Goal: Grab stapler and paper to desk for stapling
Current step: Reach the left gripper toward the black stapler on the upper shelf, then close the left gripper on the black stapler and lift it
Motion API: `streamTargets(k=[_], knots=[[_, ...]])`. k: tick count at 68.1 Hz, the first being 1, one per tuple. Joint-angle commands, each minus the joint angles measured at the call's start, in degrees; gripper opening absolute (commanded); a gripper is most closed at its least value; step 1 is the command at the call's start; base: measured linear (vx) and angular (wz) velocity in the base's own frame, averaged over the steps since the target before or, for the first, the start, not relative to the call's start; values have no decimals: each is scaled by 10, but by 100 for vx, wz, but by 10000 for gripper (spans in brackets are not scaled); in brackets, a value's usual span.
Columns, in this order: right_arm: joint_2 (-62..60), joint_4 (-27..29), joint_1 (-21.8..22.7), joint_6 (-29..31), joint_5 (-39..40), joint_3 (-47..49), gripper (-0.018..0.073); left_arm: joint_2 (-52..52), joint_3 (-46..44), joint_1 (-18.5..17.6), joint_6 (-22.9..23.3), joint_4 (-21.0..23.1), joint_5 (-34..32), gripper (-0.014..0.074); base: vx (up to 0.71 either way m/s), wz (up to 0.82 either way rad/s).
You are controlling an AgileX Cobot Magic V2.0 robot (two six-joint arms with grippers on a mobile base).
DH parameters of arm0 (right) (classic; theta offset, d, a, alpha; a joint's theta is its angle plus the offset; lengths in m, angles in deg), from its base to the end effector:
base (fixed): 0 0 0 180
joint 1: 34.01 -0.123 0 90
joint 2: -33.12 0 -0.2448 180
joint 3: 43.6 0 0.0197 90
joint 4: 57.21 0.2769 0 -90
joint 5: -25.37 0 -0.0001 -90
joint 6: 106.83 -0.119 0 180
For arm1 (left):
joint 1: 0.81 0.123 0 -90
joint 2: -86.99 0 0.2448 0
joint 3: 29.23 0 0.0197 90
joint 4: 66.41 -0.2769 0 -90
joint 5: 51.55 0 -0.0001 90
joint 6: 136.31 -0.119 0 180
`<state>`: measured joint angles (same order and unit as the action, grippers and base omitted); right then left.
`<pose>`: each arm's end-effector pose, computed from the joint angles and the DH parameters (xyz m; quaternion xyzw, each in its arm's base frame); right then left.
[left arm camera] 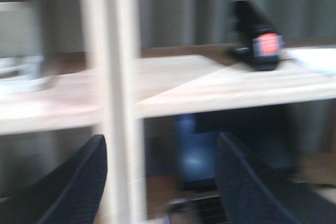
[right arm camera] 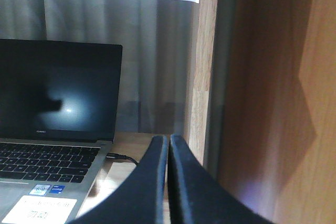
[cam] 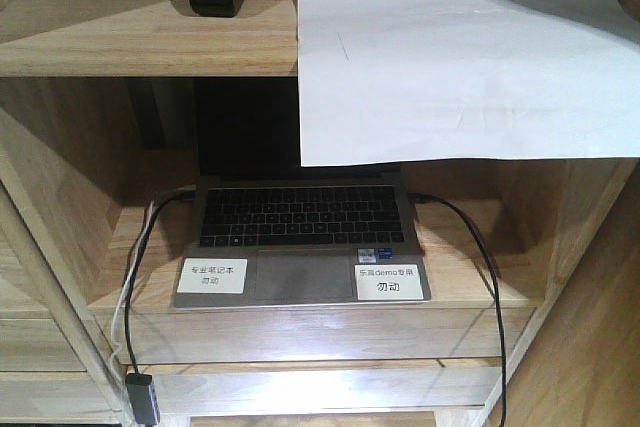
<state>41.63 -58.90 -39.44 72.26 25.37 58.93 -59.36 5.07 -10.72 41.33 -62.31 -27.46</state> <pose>0.1508 0.0143 0.2065 -0.0369 0.6809 0.0297 0.7309 0.1613 -0.0317 0.3766 0.0636 0.7164 -0.0788 0.6903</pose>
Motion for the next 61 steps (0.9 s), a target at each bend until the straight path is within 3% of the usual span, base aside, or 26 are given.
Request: streamTargets(k=[1, 28, 48, 61], knots=[[-6, -2, 5, 6, 45, -14, -9, 45, -42, -21, -11, 31, -48, 440, 0, 0], [-6, -2, 5, 6, 45, -14, -9, 256, -182, -96, -206, 175, -51, 528, 0, 0], [-6, -2, 5, 6, 45, -14, -9, 426, -354, -117, -203, 187, -45, 528, 0, 0], [-6, -2, 5, 6, 45, -14, -9, 529, -513, -117, -157, 186, 11, 528, 0, 0]])
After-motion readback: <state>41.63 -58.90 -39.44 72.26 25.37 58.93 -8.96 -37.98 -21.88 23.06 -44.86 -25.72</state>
